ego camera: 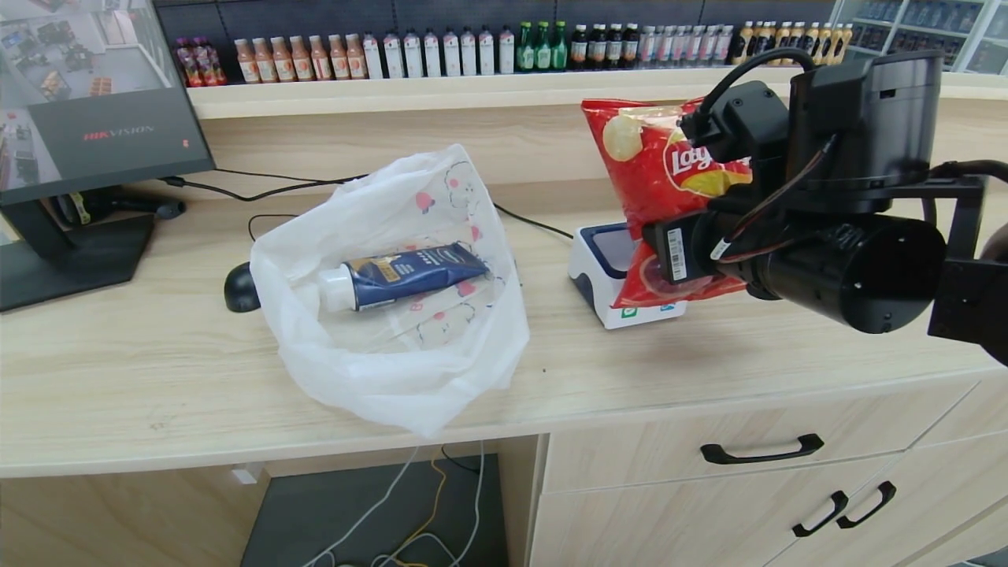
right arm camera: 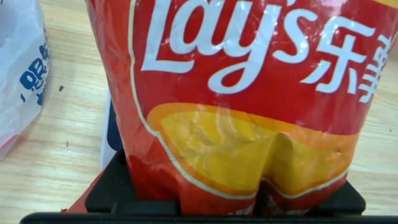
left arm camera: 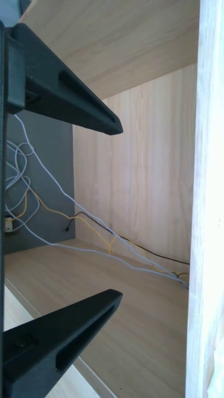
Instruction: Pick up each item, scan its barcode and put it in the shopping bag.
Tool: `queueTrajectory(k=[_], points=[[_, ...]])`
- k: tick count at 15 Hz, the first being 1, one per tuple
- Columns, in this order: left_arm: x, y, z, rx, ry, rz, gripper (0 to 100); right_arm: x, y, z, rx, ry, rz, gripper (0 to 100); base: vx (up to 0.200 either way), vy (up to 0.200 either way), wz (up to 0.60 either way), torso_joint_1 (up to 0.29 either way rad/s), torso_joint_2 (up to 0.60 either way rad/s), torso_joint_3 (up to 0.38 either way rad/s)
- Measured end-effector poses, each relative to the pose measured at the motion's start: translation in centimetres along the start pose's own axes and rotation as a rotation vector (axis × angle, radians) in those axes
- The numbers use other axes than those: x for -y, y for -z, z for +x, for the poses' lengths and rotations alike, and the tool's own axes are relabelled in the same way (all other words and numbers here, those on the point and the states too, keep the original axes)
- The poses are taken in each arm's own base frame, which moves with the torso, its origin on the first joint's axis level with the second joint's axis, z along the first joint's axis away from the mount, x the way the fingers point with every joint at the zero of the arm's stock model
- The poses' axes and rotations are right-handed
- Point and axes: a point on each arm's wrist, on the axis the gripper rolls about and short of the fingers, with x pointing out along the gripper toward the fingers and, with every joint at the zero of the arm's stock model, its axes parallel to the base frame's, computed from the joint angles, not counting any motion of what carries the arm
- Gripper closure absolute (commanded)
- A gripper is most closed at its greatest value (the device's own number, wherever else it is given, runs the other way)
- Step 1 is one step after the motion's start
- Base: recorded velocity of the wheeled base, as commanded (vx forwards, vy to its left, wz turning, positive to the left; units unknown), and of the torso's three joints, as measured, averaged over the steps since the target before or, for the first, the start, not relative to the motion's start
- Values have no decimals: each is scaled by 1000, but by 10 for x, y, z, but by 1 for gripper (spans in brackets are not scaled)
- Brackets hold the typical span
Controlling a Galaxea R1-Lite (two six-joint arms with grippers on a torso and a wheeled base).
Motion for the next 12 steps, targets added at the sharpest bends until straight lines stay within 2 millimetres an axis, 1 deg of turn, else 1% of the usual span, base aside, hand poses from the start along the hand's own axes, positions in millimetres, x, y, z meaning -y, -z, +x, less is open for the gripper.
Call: queueTrajectory(k=[6, 12], points=[[0, 0, 0, 0, 0, 0, 0, 0, -1, 5, 3, 6, 8, 100, 0, 0, 0, 0, 0, 0], [0, 0, 0, 0, 0, 0, 0, 0, 0, 5, 0, 8, 22, 100, 0, 0, 0, 0, 0, 0]])
